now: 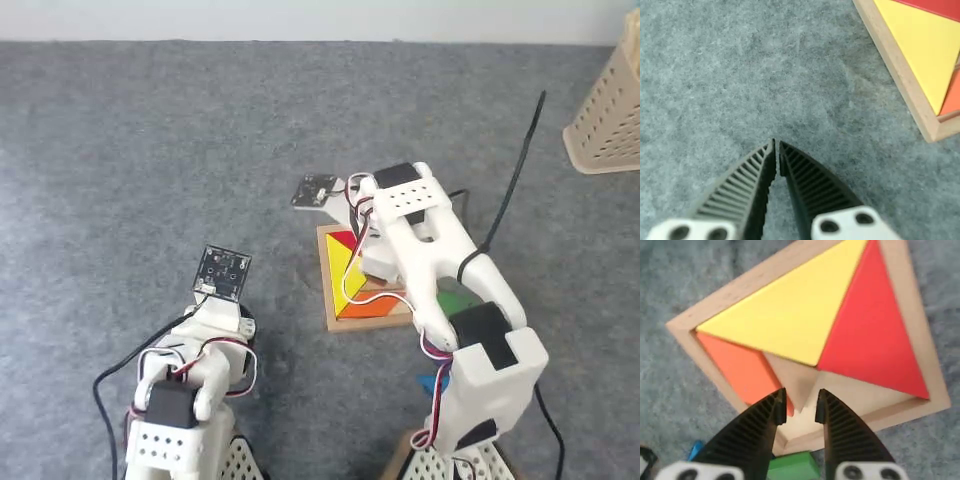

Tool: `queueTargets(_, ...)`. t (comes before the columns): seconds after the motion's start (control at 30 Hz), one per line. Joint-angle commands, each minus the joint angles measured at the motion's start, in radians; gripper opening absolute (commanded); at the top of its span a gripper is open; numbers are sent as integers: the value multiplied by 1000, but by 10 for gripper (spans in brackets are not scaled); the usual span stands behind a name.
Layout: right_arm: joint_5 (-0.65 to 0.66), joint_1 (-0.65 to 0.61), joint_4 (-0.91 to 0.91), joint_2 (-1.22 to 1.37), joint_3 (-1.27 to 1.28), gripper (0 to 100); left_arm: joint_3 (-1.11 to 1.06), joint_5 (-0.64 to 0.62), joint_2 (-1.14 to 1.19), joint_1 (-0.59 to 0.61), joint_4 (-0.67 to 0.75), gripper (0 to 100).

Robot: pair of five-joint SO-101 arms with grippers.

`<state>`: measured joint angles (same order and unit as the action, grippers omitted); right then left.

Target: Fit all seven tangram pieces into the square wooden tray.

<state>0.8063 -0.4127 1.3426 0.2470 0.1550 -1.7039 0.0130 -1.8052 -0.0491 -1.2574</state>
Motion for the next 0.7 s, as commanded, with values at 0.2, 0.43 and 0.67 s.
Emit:
queueTargets(0.2, -313, 87, -114, -131, -25, 2, 19, -8, -21, -6, -6, 12)
queueTargets(0.43, -462, 202, -206, -478, 269, 15, 19, -8, -21, -6, -6, 12)
queueTargets(0.67, -413, 321, -41, -610, 390, 88, 19, -8, -21, -6, -6, 12)
